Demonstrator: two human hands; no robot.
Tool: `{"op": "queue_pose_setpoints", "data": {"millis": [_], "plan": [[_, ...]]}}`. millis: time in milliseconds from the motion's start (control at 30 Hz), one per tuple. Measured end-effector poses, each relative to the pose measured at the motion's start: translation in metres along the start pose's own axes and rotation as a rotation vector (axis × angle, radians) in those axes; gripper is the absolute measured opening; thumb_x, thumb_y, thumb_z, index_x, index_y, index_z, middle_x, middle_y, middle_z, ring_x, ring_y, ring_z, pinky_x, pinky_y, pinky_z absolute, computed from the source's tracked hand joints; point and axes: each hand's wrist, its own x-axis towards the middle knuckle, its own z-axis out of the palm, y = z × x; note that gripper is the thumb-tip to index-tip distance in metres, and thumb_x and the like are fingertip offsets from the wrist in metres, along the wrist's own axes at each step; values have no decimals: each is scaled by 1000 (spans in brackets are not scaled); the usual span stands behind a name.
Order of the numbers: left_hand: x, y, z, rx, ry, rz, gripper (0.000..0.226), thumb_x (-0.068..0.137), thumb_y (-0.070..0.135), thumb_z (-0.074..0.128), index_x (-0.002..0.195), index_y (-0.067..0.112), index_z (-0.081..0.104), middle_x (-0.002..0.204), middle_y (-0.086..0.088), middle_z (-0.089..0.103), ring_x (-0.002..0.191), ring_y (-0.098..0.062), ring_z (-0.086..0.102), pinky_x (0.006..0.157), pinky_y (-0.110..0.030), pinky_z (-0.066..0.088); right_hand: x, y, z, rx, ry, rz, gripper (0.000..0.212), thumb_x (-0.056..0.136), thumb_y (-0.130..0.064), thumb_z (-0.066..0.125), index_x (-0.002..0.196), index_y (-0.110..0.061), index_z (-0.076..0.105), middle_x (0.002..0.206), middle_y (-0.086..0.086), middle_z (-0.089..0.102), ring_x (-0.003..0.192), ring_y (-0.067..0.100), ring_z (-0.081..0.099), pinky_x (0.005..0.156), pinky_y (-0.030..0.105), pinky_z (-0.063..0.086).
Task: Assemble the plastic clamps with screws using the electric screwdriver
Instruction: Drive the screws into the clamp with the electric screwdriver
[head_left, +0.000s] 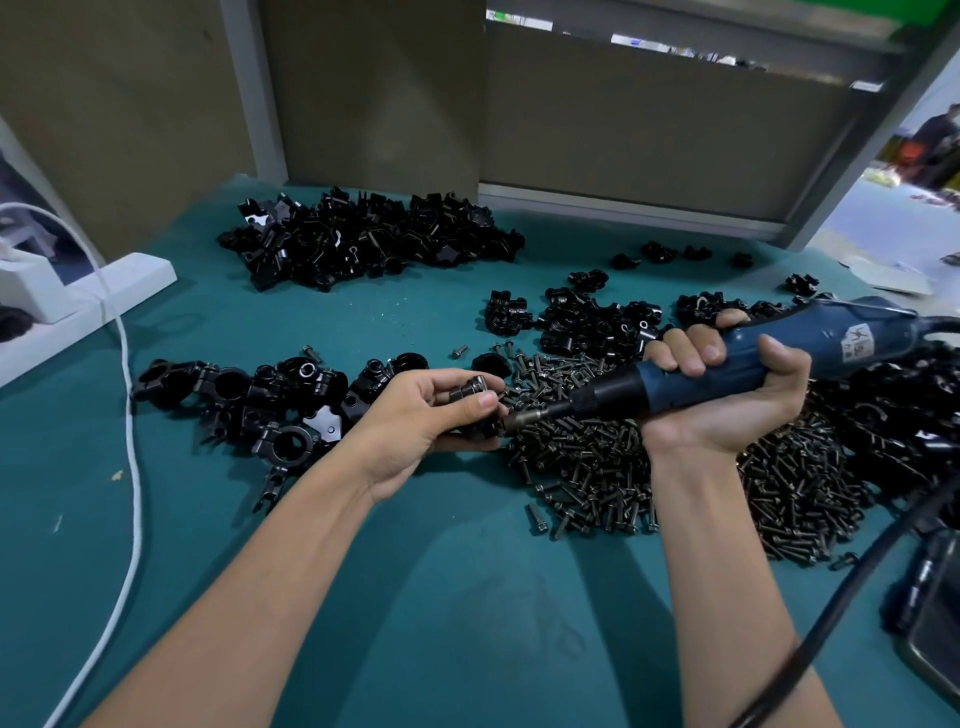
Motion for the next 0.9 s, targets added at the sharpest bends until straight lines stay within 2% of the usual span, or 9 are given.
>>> {"op": "queue_pose_setpoints", "data": {"millis": [67,433,900], "plan": [[0,-1,1,-15,18,-10,28,73,11,69,100,3,71,87,-14,75,83,-22,73,69,-34,62,-2,6,1,-18,-5,-49,19,68,-31,42,75,-15,50,49,-7,43,40,9,39,44,20,36],[-2,1,0,-37,62,-28,28,69,13,72,95,3,73,89,-15,76,82,-23,74,64,-30,61,0,11,0,14,-15,-22,19,68,-32,43,76,-16,51,50,-8,43,41,8,40,45,20,35],[-3,1,2,-42,60,-14,30,69,15,74,97,4,72,91,-15,76,86,-25,74,72,-36,63,-1,12,1,1,-8,-34,20,66,-32,45,76,-16,51,50,-8,44,41,8,40,45,20,35]]}}
